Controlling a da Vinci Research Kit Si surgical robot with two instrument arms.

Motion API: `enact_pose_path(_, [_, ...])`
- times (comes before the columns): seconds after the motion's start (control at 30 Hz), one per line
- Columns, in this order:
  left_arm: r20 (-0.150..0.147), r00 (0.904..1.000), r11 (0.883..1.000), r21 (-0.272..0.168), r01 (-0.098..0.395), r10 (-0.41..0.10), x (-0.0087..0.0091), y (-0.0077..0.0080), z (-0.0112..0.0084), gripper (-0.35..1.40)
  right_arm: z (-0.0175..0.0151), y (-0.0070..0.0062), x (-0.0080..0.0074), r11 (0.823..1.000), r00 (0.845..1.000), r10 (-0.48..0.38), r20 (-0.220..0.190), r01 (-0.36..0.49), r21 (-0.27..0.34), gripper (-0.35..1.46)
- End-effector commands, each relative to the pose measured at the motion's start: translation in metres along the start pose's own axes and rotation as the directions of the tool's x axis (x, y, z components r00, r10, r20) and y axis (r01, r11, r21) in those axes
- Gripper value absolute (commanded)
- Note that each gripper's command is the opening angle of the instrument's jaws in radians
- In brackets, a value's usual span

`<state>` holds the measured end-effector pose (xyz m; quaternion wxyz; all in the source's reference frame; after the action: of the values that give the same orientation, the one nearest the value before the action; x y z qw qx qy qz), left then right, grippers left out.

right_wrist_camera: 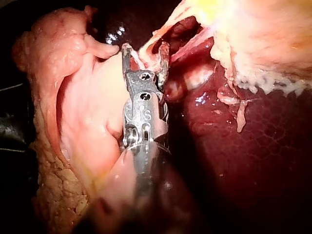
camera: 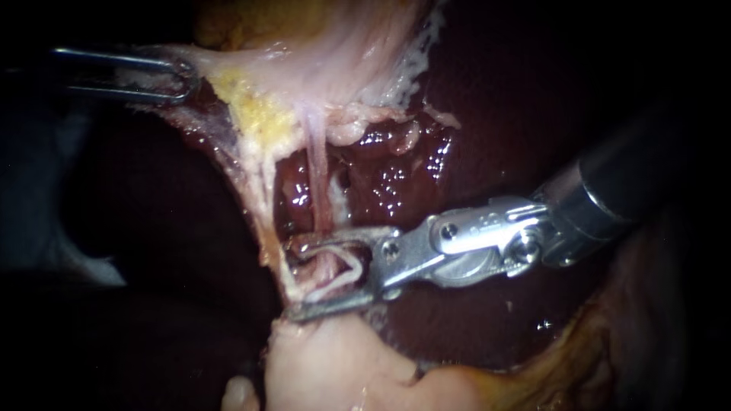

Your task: Clipping first clip left tube

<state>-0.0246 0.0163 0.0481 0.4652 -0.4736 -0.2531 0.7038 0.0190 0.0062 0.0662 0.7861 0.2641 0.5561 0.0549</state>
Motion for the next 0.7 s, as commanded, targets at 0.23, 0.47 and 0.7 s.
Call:
enact_pose_path(0.23, [0.0, 1.0, 1.0, 0.001, -0.001, 0.001, 0.0001, 0.0003, 0.0, -0.35, 0.0026, 0.0008, -0.0013, 0.999, 1.0, -0.007, 0.003, 0.007, 0.032, 0.48])
enact_pose_path(0.47, [0.0, 1.0, 1.0, 0.001, -0.006, 0.006, 0.0001, 0.0004, 0.0, -0.35, 0.0062, 0.0003, -0.0021, 0.996, 1.0, -0.013, -0.018, 0.014, 0.087, 0.48])
enact_pose_path(0.7, [0.0, 1.0, 1.0, 0.001, -0.006, 0.006, 0.0002, 0.0005, 0.0001, -0.35, 0.0081, -0.0002, -0.0015, 0.991, 0.998, -0.011, -0.055, 0.018, 0.13, 0.46])
